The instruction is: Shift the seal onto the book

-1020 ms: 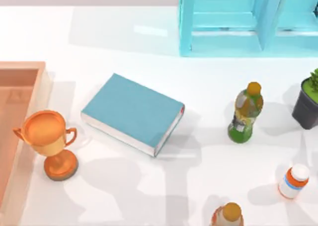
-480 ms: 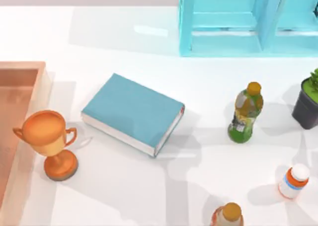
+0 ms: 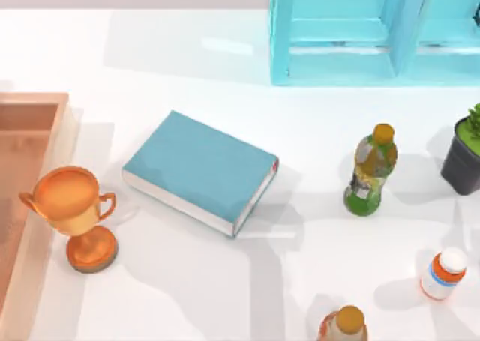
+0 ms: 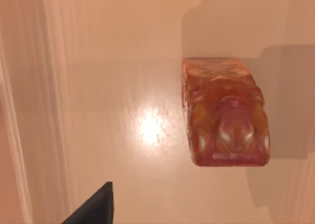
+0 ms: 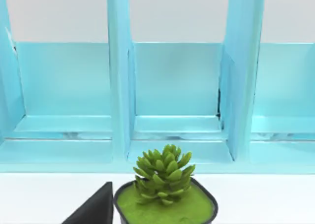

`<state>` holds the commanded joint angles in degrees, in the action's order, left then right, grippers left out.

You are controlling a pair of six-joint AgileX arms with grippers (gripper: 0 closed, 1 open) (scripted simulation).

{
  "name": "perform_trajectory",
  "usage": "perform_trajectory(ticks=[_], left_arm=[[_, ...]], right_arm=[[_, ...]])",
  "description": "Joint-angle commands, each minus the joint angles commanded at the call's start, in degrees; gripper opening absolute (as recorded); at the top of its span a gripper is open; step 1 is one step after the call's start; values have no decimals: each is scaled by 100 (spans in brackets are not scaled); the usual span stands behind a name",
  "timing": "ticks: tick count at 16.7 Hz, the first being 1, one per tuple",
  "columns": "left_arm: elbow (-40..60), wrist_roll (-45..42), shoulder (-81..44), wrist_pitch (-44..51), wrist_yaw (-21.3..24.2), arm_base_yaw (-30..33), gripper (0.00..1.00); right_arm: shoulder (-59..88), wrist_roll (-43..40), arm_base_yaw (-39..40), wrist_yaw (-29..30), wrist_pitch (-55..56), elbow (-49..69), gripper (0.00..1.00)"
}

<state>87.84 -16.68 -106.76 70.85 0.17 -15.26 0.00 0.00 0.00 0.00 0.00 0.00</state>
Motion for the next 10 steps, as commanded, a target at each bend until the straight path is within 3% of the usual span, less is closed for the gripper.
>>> perform_trajectory(ticks=[5, 10], left_arm=[[-73, 9, -8, -88, 1, 24, 100], [-696, 1, -258, -954, 1, 4, 100]], right_arm=[[0, 0, 0, 0, 0, 0, 100], [0, 0, 0, 0, 0, 0, 100]])
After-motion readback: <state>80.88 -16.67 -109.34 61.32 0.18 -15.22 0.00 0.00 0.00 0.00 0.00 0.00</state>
